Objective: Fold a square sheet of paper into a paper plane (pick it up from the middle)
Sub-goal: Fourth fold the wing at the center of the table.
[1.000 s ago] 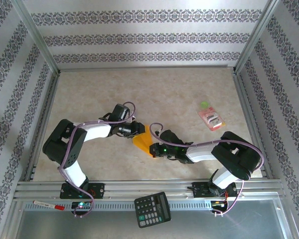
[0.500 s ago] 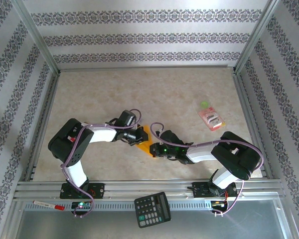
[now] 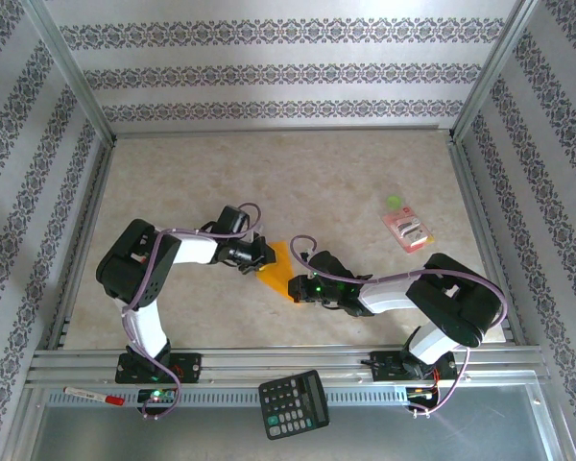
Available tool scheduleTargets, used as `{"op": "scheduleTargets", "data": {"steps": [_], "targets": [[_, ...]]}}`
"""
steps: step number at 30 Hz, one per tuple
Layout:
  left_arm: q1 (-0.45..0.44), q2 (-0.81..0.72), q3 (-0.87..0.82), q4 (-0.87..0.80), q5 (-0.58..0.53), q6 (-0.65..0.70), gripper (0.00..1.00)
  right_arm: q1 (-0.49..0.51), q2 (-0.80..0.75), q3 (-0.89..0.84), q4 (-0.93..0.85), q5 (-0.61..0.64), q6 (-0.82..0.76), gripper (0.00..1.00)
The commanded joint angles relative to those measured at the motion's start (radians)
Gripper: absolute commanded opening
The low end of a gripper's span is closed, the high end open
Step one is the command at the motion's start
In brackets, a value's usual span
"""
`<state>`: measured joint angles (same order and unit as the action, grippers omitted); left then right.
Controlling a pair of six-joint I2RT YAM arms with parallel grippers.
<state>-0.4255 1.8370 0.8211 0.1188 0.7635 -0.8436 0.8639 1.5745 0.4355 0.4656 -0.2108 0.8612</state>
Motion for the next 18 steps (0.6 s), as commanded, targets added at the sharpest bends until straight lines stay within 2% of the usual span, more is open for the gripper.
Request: {"op": "scheduleTargets", "data": {"steps": [1, 13, 18], "targets": [[0.070, 0.042, 0.035, -0.021, -0.073, 0.054, 0.10, 0.013, 0.070, -0.058, -0.209, 0.005, 0.008, 0.00], [0.211, 0.109, 0.128, -0.033, -0.073, 0.073, 0.15, 0.018, 0.066, -0.060, -0.221, 0.007, 0.006, 0.00], [0.247, 0.087, 0.144, -0.027, -0.076, 0.059, 0.16, 0.018, 0.049, -0.057, -0.233, 0.010, 0.002, 0.00]]}}
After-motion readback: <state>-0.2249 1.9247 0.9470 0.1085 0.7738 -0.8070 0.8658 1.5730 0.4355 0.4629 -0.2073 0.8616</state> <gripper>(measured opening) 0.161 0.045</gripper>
